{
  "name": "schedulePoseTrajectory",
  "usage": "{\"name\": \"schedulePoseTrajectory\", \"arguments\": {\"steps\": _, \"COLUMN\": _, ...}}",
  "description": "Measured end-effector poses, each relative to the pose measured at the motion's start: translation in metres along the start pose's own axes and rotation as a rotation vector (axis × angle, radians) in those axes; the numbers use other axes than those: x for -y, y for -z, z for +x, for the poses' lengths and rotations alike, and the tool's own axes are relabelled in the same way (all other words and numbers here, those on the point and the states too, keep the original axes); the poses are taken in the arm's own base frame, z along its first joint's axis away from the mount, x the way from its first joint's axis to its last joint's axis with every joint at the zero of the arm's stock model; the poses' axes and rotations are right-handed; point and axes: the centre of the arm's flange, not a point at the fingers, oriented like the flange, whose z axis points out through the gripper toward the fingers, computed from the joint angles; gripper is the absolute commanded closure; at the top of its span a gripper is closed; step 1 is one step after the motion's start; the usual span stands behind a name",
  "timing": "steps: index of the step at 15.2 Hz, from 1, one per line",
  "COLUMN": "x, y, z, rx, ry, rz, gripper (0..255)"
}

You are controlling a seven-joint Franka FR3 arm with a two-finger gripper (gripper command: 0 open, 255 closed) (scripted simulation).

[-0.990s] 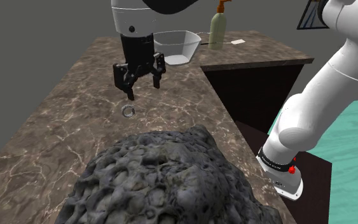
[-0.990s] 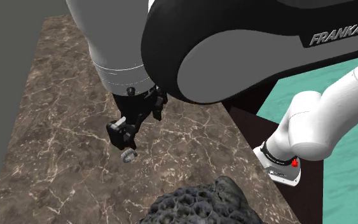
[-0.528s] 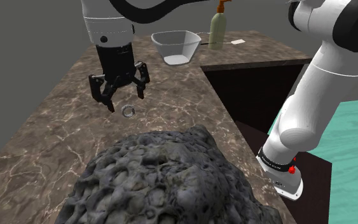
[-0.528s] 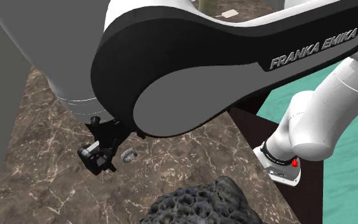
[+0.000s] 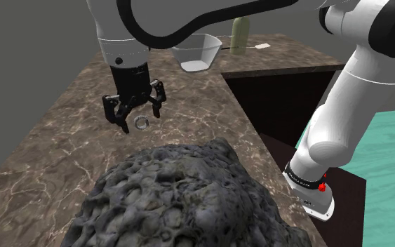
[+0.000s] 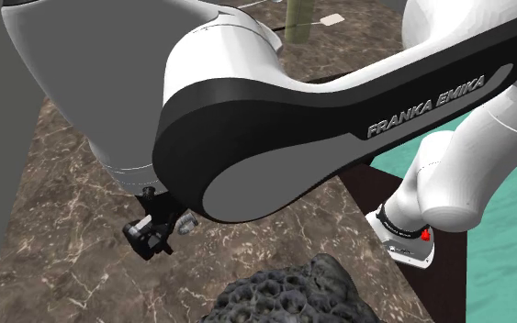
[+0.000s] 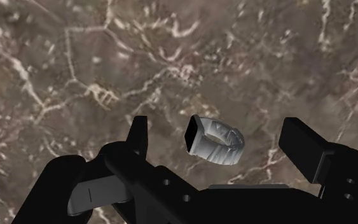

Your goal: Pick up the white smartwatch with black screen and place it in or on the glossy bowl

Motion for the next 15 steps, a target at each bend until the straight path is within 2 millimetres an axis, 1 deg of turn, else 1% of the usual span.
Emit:
{"name": "schedulePoseTrajectory", "arguments": {"steps": 3, "x": 0.0000, "y": -0.0003, "z": 0.0002, "rx": 0.000, "ry": 0.000, "rz": 0.000, "gripper": 0}}
{"name": "schedulePoseTrajectory", "arguments": {"steps": 4, "x": 0.0000, "y": -0.0003, "z": 0.0002, "rx": 0.000, "ry": 0.000, "rz": 0.000, "gripper": 255}}
{"name": "schedulePoseTrajectory", "arguments": {"steps": 14, "x": 0.0000, "y": -0.0003, "z": 0.0002, "rx": 0.000, "ry": 0.000, "rz": 0.000, "gripper": 255}}
{"name": "schedulePoseTrajectory", "arguments": {"steps": 15, "x": 0.0003, "y": 0.0026, "z": 0.0003, "rx": 0.000, "ry": 0.000, "rz": 0.000, "gripper": 255}}
